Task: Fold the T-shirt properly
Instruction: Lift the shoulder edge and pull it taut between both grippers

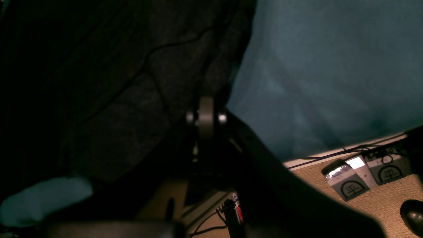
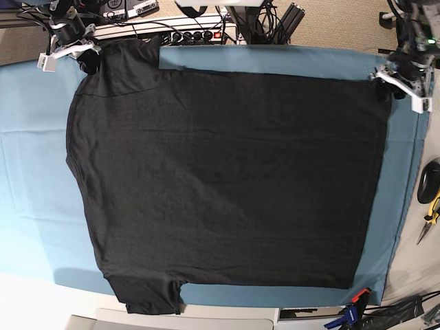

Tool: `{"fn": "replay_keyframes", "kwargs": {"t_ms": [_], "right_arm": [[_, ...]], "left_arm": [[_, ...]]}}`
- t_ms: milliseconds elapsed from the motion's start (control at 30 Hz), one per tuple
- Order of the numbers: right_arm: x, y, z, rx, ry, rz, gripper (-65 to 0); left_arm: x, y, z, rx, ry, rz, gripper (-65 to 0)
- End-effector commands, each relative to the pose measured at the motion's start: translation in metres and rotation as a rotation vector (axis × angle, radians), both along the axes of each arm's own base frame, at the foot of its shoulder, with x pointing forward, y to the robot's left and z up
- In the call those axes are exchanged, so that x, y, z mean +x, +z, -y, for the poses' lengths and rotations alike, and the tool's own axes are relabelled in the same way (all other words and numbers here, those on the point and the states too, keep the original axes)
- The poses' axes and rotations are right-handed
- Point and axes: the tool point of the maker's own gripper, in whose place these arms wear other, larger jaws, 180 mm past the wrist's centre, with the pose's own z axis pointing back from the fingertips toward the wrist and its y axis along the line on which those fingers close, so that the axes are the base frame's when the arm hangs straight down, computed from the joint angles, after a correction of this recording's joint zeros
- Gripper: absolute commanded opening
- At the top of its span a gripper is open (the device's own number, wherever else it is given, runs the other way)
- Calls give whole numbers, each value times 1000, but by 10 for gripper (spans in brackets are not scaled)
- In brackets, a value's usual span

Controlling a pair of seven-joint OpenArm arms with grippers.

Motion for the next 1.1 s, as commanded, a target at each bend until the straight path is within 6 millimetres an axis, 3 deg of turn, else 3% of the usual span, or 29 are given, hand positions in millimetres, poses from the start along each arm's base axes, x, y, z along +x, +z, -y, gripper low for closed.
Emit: {"fn": "replay_keyframes", "kwargs": {"t_ms": [0,267,933,1067], "right_arm": [[-22,-18,-4,-8,35,-130,-650],[-22,-18,-4,-8,36,-130,-650],[-21,-17,-5,-1,34,-122,-650],[-20,-16,-4,-3,31,-117,-650]], "left_arm": [[3,5,-3,-30,-3,18,-339],[-3,-4,-7,-77,-12,-25,-339],[-15,4,21,-220,-101,11,-343],[-15,4,21,-220,-105,12,-463]]}}
